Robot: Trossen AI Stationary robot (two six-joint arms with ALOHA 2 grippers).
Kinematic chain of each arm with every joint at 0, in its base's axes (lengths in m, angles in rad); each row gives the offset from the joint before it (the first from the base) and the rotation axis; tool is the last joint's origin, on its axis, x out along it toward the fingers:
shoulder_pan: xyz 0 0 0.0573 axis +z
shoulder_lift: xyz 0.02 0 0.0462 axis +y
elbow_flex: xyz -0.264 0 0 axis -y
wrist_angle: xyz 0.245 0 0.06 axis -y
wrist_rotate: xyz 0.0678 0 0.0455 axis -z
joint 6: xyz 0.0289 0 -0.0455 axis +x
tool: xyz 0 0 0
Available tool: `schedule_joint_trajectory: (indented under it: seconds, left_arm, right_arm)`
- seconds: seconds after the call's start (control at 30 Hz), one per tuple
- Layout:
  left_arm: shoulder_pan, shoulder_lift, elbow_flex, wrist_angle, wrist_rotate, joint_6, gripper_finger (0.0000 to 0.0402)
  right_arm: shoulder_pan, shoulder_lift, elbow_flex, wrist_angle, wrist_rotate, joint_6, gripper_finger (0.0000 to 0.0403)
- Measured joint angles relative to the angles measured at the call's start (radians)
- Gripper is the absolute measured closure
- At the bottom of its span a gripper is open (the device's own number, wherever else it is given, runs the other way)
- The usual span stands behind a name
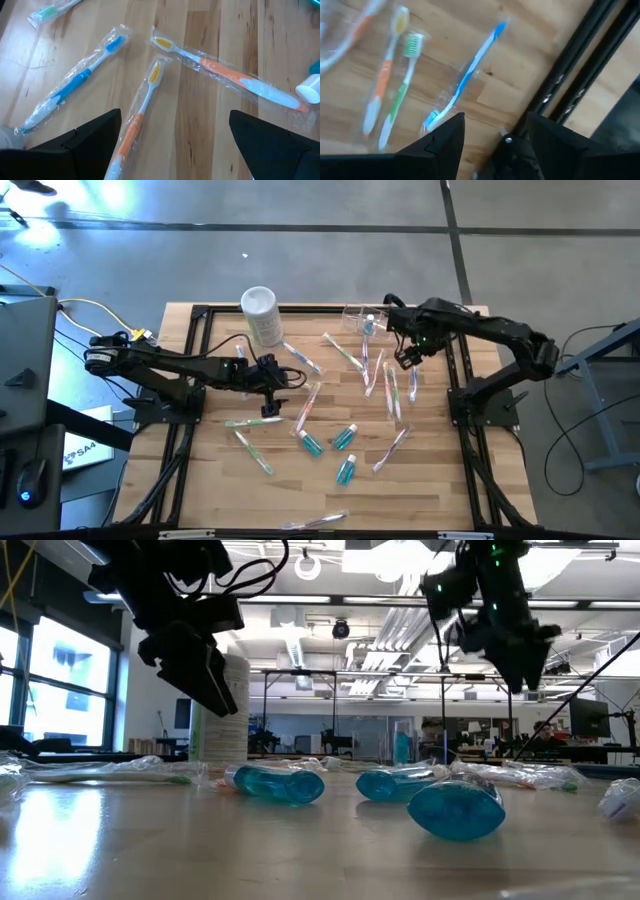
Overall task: Pick & Place toothbrushing station
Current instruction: Put the blue toothbrush into the transparent organizer
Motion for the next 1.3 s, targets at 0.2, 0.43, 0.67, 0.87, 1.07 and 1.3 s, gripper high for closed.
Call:
schedule_joint_trajectory:
  seconds: [0.2, 0.43, 0.67, 0.87, 1.07, 1.3]
  left_arm:
    - [0.0, 0.0, 0.0, 0.006, 0.0, 0.005, 0.0036]
    - [0.0, 0.0, 0.0, 0.057, 0.0, 0.023, 0.0036]
    - [0.0, 0.0, 0.0, 0.06, 0.012, -0.013, 0.0036]
    - [0.0, 0.0, 0.0, 0.06, 0.019, -0.079, 0.0036]
    - [0.0, 0.0, 0.0, 0.06, 0.02, -0.079, 0.0036]
    - [0.0, 0.0, 0.0, 0.061, 0.037, -0.08, 0.0036]
  right_arm:
    - [0.003, 0.0, -0.174, 0.156, -0.009, 0.069, 0.0197]
    - [-0.001, 0.0, -0.283, 0.345, -0.007, 0.095, 0.0197]
    - [-0.002, 0.001, -0.384, 0.528, -0.006, 0.147, 0.0197]
    - [-0.001, 0.001, -0.419, 0.547, 0.029, 0.194, 0.0197]
    - [-0.008, 0.001, -0.464, 0.629, 0.022, 0.199, 0.0209]
    - [-0.009, -0.003, -0.527, 0.727, 0.0, 0.192, 0.0257]
